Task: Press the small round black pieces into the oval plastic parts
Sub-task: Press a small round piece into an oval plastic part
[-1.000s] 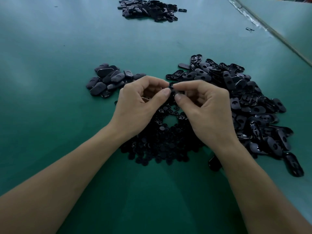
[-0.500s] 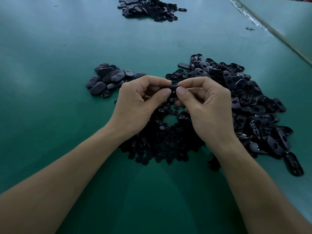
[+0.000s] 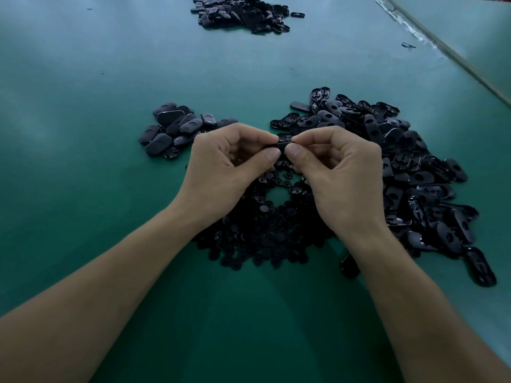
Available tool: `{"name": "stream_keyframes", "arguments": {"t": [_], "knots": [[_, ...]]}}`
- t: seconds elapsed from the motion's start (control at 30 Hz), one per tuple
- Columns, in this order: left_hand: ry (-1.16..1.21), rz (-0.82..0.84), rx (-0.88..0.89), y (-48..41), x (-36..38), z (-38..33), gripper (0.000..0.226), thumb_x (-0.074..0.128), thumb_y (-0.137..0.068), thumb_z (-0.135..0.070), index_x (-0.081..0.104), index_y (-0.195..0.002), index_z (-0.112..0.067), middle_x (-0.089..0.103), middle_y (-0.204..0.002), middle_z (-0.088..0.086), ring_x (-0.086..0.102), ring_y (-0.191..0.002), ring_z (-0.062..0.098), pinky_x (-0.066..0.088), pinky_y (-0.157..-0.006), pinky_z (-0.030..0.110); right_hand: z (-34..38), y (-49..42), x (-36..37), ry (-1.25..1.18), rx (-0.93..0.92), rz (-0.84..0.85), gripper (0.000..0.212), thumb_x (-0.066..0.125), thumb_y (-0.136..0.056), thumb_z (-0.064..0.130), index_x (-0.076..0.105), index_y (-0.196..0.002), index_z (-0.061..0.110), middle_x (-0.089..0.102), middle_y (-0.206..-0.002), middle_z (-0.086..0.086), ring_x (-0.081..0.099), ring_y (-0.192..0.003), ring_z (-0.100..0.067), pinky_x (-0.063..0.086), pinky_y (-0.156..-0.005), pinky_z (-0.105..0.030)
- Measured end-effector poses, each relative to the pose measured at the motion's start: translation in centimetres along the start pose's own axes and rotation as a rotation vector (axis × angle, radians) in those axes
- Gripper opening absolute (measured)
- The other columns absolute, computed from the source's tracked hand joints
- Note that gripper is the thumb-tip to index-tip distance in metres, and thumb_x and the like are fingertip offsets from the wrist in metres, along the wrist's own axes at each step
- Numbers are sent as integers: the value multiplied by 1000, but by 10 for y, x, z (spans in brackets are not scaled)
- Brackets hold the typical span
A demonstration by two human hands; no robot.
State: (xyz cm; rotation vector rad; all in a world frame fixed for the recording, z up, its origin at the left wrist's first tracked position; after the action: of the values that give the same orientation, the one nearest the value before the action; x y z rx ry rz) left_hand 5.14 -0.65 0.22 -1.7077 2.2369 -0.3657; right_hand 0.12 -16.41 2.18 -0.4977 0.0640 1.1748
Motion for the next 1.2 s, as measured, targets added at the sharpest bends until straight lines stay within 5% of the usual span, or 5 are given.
{"name": "stream_keyframes", "arguments": {"t": [0.33,0.47,0.6,1.03,1.2], "knots": [[-60,43,20,0,3,-5,21,75,-88,-18,70,-103,-32,71,-71,0,60,-65,8,47,-57,32,6,2,10,-82,-103,78,24,63,-93,0,75,-108,16,76,-96,9,72,-93,-6,56,-86,-25],[-6,-22,-29,-1,0,-1,16,75,-88,-16,70,-97,-27,76,-79,-12,72,-76,3,55,-72,17,6,4,8,269,-147,71,22,67,-94,15,71,-115,19,71,-97,9,65,-91,-1,50,-84,-14],[32,-42,-23,-2,-1,-1,9,74,-89,-17,70,-90,-24,76,-78,-9,74,-76,8,58,-72,21,-5,8,12,765,-93,252,42,61,-95,44,60,-134,28,54,-111,4,47,-112,-19,38,-95,-30],[46,-72,-17,-2,-3,3,13,66,-96,-16,69,-100,-28,78,-86,-9,72,-80,10,53,-65,18,-2,11,17,777,-93,255,28,63,-95,41,66,-120,30,57,-104,3,49,-106,-20,41,-90,-33],[29,-82,-2,-2,-3,3,13,62,-99,-12,69,-105,-21,78,-86,-10,65,-70,-7,45,-65,5,-1,12,17,737,-114,243,17,62,-97,33,72,-109,28,56,-94,3,49,-98,-19,43,-84,-33]]}}
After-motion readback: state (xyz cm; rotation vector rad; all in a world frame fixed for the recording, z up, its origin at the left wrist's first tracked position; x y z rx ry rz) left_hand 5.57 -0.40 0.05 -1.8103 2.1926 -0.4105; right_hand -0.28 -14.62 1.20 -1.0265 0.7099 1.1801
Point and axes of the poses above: each hand's wrist, its own y-axis away from the middle knuckle, its own x-axis out of the palm, z = x × y, the point moved 4 cm from there along -y, towards the middle knuckle
